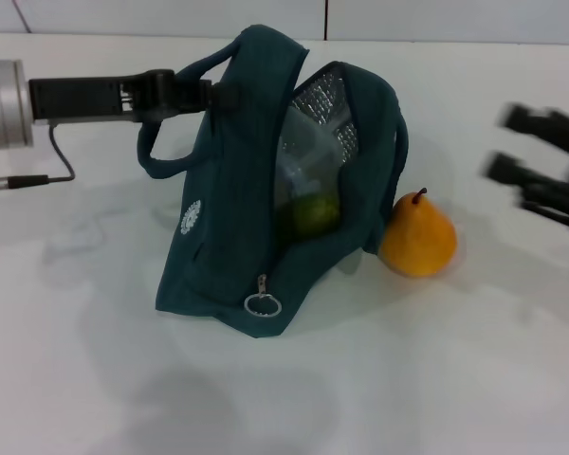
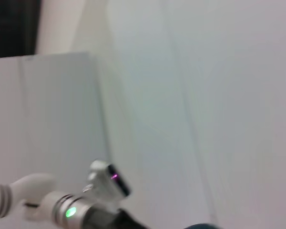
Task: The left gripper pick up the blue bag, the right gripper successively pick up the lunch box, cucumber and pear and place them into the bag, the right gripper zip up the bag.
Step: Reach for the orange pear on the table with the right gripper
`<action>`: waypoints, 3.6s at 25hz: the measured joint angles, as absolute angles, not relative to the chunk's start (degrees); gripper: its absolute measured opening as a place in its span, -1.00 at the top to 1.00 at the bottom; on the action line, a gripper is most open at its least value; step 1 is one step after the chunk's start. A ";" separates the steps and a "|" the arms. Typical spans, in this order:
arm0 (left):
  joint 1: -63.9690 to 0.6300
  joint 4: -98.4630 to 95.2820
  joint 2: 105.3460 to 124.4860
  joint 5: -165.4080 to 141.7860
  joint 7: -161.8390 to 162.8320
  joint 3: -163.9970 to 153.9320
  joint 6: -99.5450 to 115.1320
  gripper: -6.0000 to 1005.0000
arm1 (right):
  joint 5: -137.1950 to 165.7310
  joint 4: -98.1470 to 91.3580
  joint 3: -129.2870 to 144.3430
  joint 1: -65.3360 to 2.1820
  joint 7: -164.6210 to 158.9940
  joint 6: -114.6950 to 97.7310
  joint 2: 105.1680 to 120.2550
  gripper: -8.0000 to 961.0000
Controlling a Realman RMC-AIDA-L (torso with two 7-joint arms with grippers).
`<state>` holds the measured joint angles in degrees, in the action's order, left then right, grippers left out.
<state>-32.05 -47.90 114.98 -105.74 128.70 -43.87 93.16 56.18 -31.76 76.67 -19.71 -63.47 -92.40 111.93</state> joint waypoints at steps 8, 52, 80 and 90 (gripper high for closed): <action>-31.28 -47.90 115.10 -105.68 128.61 -43.84 92.82 0.88 | 56.39 -28.03 72.48 -12.40 -50.68 -92.36 113.02 -0.45; -29.91 -47.90 115.93 -105.47 127.23 -43.86 92.99 0.88 | 55.89 -25.36 85.14 -24.58 -44.95 -70.51 116.18 -0.06; -29.49 -47.81 115.99 -105.36 126.53 -43.86 93.06 0.88 | 55.26 -25.31 85.81 -25.23 -45.31 -68.11 116.18 0.56; -29.33 -47.81 115.98 -105.30 125.72 -43.76 93.08 0.88 | 52.47 -25.31 89.24 -26.01 -45.32 -67.39 116.19 0.86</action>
